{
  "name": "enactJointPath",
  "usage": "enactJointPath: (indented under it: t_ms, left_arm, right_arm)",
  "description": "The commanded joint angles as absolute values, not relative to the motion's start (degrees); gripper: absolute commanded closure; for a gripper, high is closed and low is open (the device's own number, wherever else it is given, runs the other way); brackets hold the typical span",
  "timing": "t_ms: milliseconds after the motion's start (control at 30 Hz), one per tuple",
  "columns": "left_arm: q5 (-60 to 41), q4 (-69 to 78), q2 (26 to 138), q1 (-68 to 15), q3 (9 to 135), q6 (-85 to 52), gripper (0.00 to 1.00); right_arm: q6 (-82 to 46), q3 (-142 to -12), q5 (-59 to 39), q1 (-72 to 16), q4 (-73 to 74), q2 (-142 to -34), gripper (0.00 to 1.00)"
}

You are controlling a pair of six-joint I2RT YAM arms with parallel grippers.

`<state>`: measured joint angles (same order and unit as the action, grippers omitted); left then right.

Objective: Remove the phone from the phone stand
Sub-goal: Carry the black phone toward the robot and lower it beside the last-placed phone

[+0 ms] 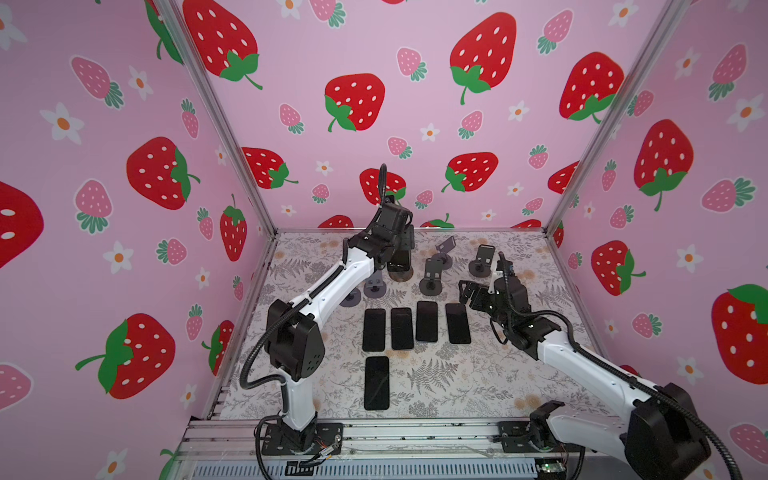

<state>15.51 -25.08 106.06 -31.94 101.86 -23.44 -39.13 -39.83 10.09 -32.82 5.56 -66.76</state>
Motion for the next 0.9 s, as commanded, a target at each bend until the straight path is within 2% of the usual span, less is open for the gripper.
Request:
enactJointPath:
  t_ms: [0, 233, 500, 633, 867]
  left_arm:
    - [13.09, -22.75, 100.58, -32.99, 97.33, -25.98, 0.31]
    - [3.52, -28.46, 90.82, -35.25, 87.85, -26.42, 0.31]
    - [2.42, -33.61, 81.8, -40.36, 76.91, -27.71, 0.31]
    - [2.32, -33.0, 80.98, -43.6, 70.11, -29.52, 0.31]
    - [-0.21, -32.27, 86.11, -49.98, 64.19, -35.33, 0.31]
  right_arm:
    - [-39.55, -39.97, 10.75, -32.52, 6.55, -67.24, 0.0]
    - [-39.46, -41.05, 10.97, -32.56, 6.18, -67.45, 0.0]
    - [-38.64, -40.84, 12.74, -32.43, 5.84, -66.23, 0.0]
    - [-38.39, -41.54, 13.09, -32.31, 6.3, -67.14, 0.0]
    - [-39.62, -43.35, 9.94, -32.27, 8.04, -69.49, 0.0]
